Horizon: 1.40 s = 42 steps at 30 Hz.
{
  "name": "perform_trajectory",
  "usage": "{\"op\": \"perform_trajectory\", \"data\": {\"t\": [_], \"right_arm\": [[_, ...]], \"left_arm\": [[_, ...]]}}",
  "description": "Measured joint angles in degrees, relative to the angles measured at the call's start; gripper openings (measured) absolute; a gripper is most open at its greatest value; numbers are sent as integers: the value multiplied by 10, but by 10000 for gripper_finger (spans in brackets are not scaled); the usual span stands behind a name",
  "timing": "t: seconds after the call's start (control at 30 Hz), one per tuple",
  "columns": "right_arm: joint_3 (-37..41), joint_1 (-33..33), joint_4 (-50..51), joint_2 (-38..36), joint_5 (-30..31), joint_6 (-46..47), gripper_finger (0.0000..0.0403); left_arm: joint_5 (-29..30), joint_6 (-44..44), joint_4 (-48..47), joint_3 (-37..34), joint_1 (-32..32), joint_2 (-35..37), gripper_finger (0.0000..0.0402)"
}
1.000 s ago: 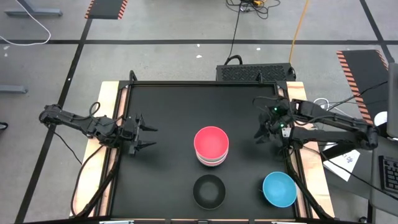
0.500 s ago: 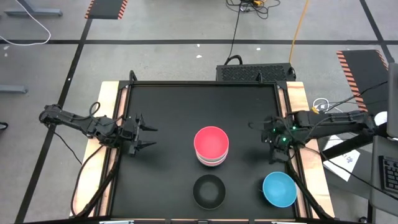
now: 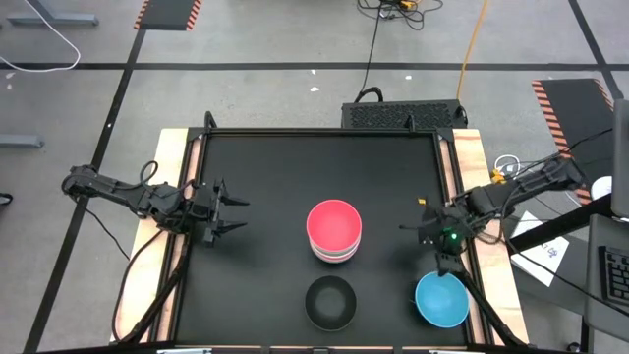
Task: Nest bowls inside each other
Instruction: Stack the blue bowl on top of the red bowl
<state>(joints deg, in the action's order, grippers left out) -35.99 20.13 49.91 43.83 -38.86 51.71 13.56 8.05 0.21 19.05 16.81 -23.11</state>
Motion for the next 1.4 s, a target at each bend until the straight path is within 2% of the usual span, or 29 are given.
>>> {"op": "perform_trajectory", "data": {"t": [0.17, 0.27, 0.5, 0.7, 1.03, 1.4], "right_arm": [[0, 76, 29, 21, 21, 91, 140], [0, 102, 19, 33, 62, 119, 140], [0, 134, -32, 102, 75, 120, 140], [0, 134, -19, 139, 75, 105, 140], [0, 134, -121, 115, 76, 123, 140], [0, 132, -94, 76, 93, 120, 140]], "left_arm": [[0, -2, 1, 0, 0, 0, 273], [0, -2, 6, 0, 0, 0, 273], [0, -2, 20, 0, 0, 0, 273], [-7, -3, 20, 0, 0, 0, 273], [-13, -5, 17, 0, 0, 0, 273], [-16, -5, 14, 0, 0, -1, 273]]}}
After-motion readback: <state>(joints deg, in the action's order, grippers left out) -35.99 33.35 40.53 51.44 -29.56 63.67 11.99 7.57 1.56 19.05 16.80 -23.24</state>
